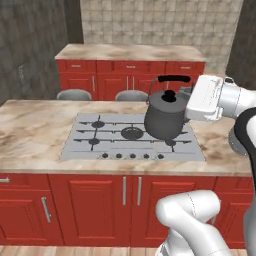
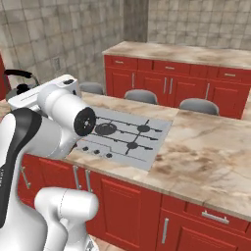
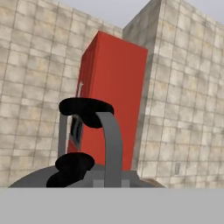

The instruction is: Pick the kettle from the cabinet and place it on a stove burner. Then pick the pot from the counter and place it on another stove burner. Finally, turn both burners on.

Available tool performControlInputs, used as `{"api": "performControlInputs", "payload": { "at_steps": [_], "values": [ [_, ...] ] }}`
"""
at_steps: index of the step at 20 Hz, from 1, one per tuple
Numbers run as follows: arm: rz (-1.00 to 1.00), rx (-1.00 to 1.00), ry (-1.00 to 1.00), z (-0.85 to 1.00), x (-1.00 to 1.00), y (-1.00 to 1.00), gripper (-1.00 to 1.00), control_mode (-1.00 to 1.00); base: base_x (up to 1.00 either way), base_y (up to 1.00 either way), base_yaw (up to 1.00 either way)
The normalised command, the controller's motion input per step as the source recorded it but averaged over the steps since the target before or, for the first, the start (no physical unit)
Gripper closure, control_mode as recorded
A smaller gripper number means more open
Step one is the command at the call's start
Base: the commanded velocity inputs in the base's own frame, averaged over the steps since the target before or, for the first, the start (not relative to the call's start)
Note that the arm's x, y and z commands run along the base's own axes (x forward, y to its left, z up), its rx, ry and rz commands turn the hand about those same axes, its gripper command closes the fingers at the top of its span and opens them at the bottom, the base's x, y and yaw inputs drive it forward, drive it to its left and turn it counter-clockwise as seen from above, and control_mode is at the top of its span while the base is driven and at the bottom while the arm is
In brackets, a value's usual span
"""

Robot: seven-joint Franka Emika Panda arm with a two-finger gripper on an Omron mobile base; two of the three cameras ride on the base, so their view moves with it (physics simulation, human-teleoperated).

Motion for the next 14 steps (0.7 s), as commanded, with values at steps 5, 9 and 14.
{"api": "performControlInputs", "payload": {
  "at_steps": [5, 9, 14],
  "values": [
    [0.00, 0.00, 0.00, 0.00, 0.00, 0.00, 1.00, 1.00, 0.50, 0.33, -0.31],
    [0.00, 0.00, 0.00, 0.00, 0.00, 0.00, 1.00, 1.00, 0.41, 0.44, -0.32],
    [0.00, 0.00, 0.00, 0.00, 0.00, 0.00, 1.00, 1.00, 0.32, 0.42, -0.31]
  ]
}}
